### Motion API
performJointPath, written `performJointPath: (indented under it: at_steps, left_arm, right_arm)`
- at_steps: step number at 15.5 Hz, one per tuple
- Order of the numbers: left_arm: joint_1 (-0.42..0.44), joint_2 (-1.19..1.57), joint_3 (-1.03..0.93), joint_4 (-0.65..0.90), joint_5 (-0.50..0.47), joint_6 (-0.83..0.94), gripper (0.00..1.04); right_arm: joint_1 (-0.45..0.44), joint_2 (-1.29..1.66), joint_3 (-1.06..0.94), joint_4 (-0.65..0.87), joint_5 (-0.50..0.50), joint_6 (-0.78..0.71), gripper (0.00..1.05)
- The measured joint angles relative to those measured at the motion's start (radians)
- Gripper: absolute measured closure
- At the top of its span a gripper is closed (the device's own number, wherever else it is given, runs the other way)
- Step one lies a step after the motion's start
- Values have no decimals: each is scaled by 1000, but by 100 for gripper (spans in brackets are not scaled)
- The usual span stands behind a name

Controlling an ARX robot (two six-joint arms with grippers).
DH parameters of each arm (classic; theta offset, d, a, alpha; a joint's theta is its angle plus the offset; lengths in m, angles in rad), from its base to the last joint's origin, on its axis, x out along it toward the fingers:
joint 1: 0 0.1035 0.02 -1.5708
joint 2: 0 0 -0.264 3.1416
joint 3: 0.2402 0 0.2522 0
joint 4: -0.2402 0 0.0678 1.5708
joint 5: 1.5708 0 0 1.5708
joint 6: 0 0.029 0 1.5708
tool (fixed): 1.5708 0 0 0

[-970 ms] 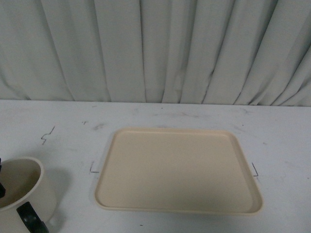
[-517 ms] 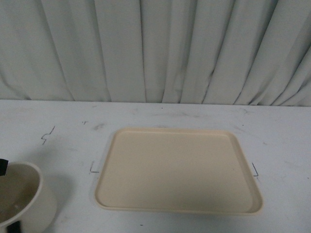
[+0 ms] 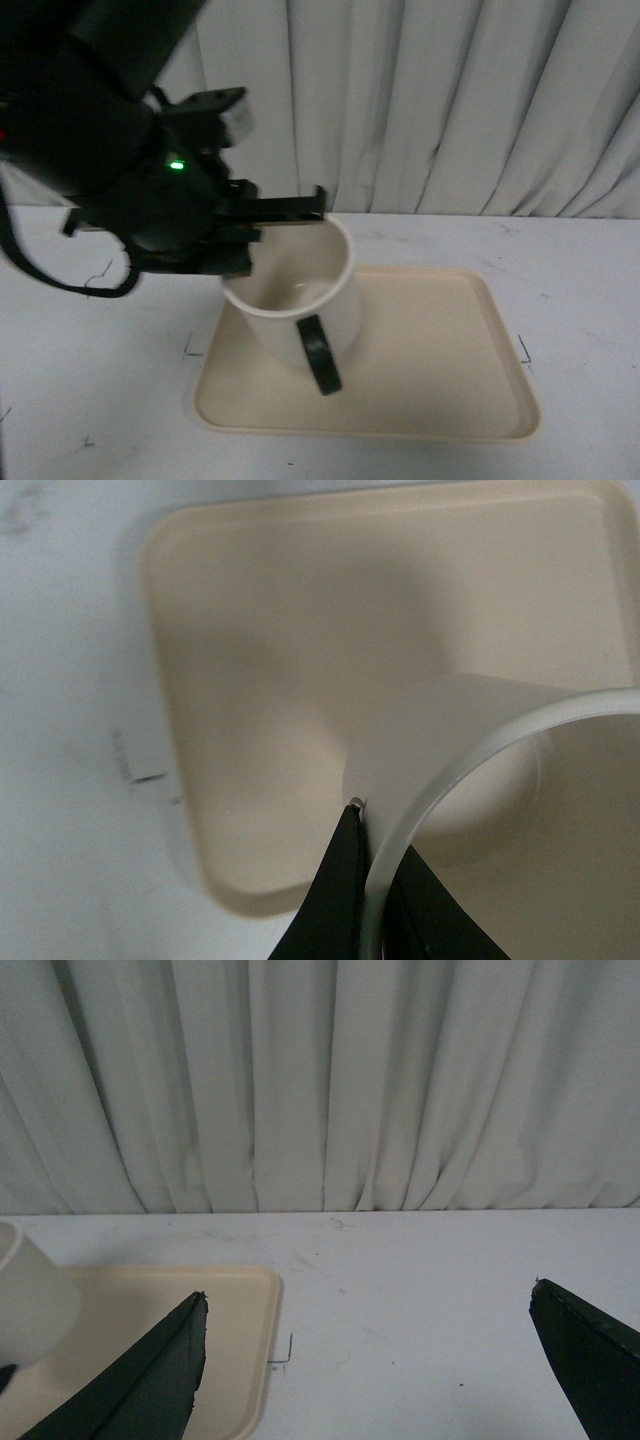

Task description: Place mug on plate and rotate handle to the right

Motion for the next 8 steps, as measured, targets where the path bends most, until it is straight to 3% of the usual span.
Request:
performJointPath:
  at_steps: [2, 4, 8]
  left_arm:
    - [-108, 118, 116, -27, -11, -9, 102]
    - [-159, 211, 198, -64, -36, 4, 102]
    - [-154, 296, 242, -80, -79, 26, 102]
  right_arm:
    - [0, 0, 0, 0, 0, 0, 6]
    - [0, 0, 0, 0, 0, 0, 6]
    - [0, 0, 0, 0, 0, 0, 6]
